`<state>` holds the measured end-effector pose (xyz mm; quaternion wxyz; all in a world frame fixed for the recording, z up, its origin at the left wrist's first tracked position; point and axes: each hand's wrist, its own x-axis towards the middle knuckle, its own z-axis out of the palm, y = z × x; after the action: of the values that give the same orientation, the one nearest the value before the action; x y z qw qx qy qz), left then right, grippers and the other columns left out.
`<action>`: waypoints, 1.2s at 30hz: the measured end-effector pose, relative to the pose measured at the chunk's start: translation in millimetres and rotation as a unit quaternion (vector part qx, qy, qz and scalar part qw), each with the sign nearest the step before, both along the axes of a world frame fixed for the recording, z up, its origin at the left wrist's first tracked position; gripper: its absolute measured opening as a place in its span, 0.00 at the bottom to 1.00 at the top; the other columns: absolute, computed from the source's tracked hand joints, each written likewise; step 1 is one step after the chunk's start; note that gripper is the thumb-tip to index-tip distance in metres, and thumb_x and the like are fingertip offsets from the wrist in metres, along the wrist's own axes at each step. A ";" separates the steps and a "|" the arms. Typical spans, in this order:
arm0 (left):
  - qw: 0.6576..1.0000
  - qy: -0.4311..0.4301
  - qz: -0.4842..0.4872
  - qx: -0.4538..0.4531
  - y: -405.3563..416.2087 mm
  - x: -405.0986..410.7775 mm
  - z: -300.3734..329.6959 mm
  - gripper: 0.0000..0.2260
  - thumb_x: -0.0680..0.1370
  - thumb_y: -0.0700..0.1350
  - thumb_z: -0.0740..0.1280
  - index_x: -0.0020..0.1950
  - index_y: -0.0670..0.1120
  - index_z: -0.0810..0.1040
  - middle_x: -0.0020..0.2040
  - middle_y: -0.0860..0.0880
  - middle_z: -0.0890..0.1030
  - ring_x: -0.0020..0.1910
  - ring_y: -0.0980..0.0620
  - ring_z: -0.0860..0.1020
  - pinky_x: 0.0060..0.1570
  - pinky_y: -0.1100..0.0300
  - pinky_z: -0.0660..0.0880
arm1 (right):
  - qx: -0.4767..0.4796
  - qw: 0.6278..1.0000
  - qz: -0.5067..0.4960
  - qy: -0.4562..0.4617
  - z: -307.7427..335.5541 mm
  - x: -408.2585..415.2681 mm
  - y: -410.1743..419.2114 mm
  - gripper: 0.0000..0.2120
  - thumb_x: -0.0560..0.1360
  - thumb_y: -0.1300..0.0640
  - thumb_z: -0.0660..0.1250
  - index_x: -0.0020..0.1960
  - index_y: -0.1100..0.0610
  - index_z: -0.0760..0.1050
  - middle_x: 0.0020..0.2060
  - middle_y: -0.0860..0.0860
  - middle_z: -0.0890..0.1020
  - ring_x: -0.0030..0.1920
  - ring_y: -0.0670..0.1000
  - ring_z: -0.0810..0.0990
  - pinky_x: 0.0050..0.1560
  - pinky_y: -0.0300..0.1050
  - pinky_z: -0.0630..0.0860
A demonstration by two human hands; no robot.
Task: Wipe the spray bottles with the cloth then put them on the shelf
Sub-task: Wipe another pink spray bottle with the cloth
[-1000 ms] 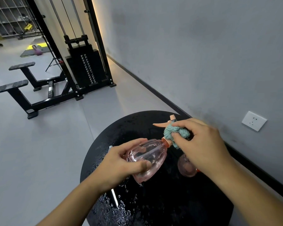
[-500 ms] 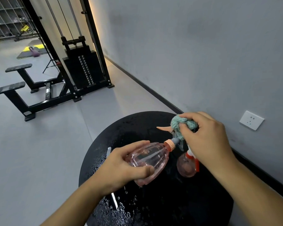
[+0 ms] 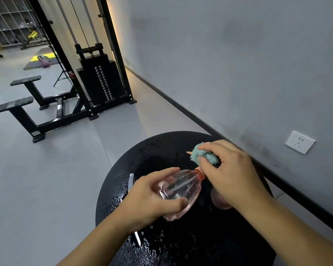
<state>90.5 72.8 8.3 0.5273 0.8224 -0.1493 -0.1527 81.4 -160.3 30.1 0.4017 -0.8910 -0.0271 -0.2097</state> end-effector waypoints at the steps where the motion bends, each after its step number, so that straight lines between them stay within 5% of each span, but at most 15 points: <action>1: 1.000 -0.001 0.002 0.003 0.5 0.4 -0.1 0.31 0.70 0.45 0.84 0.71 0.58 0.81 0.61 0.56 0.87 0.58 0.53 0.87 0.63 0.53 0.82 | -0.002 1.000 0.008 0.006 -1.0 0.2 0.7 0.12 0.77 0.61 0.73 0.58 0.50 0.84 0.53 0.39 0.81 0.55 0.31 0.77 0.49 0.18 0.69; 5: 1.000 -0.005 0.006 0.002 1.3 -0.6 2.1 0.31 0.70 0.40 0.85 0.70 0.56 0.81 0.59 0.58 0.87 0.56 0.56 0.87 0.59 0.60 0.82 | 0.018 0.999 -0.047 -0.013 5.5 6.2 -14.3 0.12 0.76 0.62 0.74 0.56 0.49 0.84 0.51 0.40 0.82 0.50 0.33 0.79 0.47 0.18 0.69; 11: 1.000 -0.022 0.007 0.021 -5.2 -0.1 -5.4 0.34 0.66 0.54 0.85 0.71 0.62 0.80 0.63 0.57 0.86 0.60 0.55 0.86 0.64 0.50 0.81 | 0.009 1.000 0.021 -0.005 -1.9 -3.8 7.5 0.12 0.75 0.60 0.75 0.56 0.50 0.85 0.51 0.38 0.82 0.53 0.32 0.79 0.49 0.19 0.69; 16: 0.999 -0.025 0.003 0.021 -1.8 1.8 -5.5 0.34 0.66 0.52 0.86 0.71 0.62 0.80 0.63 0.55 0.84 0.58 0.54 0.86 0.57 0.53 0.84 | 0.023 0.999 -0.033 -0.016 0.9 4.9 -2.4 0.11 0.75 0.61 0.74 0.56 0.50 0.85 0.51 0.39 0.82 0.51 0.32 0.79 0.48 0.18 0.69; 31: 0.998 -0.049 0.010 0.036 -2.9 -0.6 0.1 0.38 0.63 0.57 0.84 0.73 0.63 0.78 0.63 0.59 0.83 0.56 0.58 0.85 0.52 0.57 0.85 | 0.008 1.000 0.008 0.027 -2.1 1.0 -1.5 0.11 0.77 0.59 0.73 0.56 0.48 0.84 0.51 0.38 0.82 0.51 0.33 0.79 0.48 0.20 0.71; 36: 0.998 -0.050 0.047 0.015 -4.5 0.4 -2.5 0.41 0.66 0.49 0.86 0.75 0.63 0.75 0.65 0.57 0.82 0.56 0.57 0.86 0.53 0.60 0.84 | 0.071 0.994 -0.080 -0.012 14.0 5.0 -27.0 0.10 0.76 0.59 0.74 0.51 0.45 0.84 0.47 0.41 0.84 0.45 0.31 0.80 0.40 0.18 0.70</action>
<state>90.9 68.4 5.8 0.5135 0.8428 -0.1350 -0.0885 86.4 -187.3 44.2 0.4456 -0.8570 0.0544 -0.2531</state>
